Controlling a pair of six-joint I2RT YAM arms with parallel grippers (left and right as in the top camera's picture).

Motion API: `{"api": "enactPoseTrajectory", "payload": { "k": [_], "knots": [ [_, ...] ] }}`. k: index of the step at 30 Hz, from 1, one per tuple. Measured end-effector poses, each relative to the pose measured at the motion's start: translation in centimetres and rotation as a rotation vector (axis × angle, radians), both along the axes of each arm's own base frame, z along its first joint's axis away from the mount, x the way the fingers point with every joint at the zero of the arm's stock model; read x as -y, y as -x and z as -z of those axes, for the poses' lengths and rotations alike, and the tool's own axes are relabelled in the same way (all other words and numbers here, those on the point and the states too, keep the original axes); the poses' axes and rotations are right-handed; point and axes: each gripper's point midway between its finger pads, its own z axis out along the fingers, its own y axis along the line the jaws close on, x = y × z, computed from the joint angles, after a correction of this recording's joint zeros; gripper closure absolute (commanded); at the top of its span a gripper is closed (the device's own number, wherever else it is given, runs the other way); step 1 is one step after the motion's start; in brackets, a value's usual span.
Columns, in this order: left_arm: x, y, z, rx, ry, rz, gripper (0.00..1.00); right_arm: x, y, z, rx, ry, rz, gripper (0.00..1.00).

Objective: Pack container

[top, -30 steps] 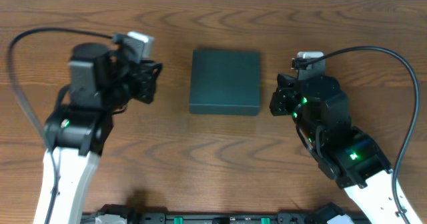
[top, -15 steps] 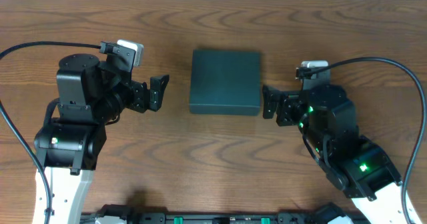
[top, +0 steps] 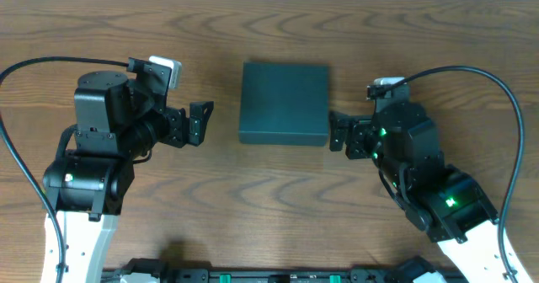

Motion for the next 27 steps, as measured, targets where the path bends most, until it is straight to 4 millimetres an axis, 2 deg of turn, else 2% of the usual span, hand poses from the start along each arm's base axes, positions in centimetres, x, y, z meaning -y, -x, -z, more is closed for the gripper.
{"api": "enactPoseTrajectory", "payload": {
  "k": [7, 10, 13, 18, 21, 23, 27],
  "knots": [
    [0.0, 0.0, 0.0, -0.002, 0.0, 0.0, 0.05, 0.1, 0.2, 0.3, -0.015, 0.008, 0.0, 0.01],
    [-0.3, 0.4, 0.6, -0.031, -0.012, -0.011, 0.05, 0.1, 0.2, 0.3, -0.014, 0.008, 0.0, 0.01],
    [-1.1, 0.5, 1.3, -0.052, -0.049, -0.051, 0.05, 0.1, 0.2, 0.3, -0.015, 0.008, 0.0, 0.01],
    [-3.5, 0.6, -0.1, 0.019, -0.128, -0.162, 0.05, 0.1, 0.2, 0.3, -0.015, 0.008, 0.0, 0.01],
    [-5.2, 2.0, -1.4, 0.094, -0.165, -0.235, 0.05, 0.1, 0.2, 0.3, -0.015, 0.008, 0.0, 0.01],
    [-6.2, 3.7, -1.2, 0.13, -0.181, -0.277, 0.05, 0.1, 0.2, 0.3, -0.015, 0.008, 0.0, 0.01],
    [-8.1, 7.0, 1.7, 0.157, -0.198, -0.35, 0.05, 0.1, 0.2, 0.4, -0.016, 0.009, 0.0, 0.01]
  ]
}}
